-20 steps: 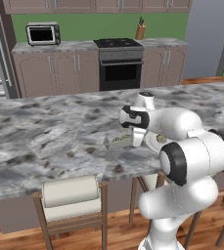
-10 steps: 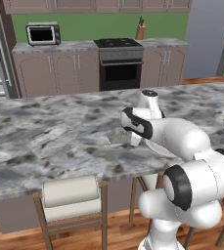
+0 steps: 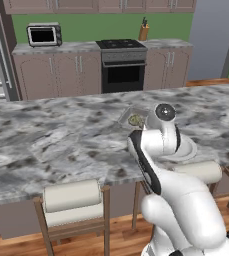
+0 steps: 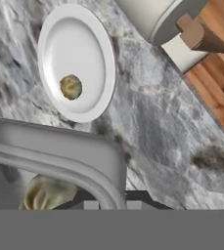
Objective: Place two dumplings into each of the tupperware containers and then place the containers in the fridge.
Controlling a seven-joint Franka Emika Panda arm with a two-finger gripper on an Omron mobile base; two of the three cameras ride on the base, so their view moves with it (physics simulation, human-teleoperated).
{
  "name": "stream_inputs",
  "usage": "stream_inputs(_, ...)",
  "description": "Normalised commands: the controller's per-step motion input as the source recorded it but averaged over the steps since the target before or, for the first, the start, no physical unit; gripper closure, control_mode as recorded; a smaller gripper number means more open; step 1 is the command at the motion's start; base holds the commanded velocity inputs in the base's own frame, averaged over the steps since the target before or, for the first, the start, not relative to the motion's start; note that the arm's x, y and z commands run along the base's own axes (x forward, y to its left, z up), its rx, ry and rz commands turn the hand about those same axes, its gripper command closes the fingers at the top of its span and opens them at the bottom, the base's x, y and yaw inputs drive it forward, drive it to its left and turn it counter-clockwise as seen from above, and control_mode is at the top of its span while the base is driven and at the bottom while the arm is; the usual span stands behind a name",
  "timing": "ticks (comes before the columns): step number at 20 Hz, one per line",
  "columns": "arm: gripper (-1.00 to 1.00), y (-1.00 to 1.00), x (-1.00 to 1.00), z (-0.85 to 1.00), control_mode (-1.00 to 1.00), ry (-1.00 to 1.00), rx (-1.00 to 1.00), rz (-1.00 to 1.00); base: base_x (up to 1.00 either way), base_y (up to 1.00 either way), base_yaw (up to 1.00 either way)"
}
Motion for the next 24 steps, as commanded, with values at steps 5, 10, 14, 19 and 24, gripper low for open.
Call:
stream_inputs(5,1.0,0.0,-0.64,1.0,-1.0,-0.04,0.22,-0.09,0.0,0.0,0.0)
stream_inputs(10,1.0,0.0,-0.62,0.94,-1.0,0.0,0.29,0.0,0.0,0.0,0.0)
stream_inputs(14,1.0,0.05,-0.82,0.67,-1.0,0.13,0.1,-0.03,0.0,0.0,0.0)
stream_inputs(19,1.0,0.0,-1.0,0.13,-1.0,0.15,0.02,-0.14,0.0,0.0,0.0)
stream_inputs(24,1.0,0.0,-0.88,-0.04,-1.0,0.0,0.06,-0.15,0.0,0.0,0.0)
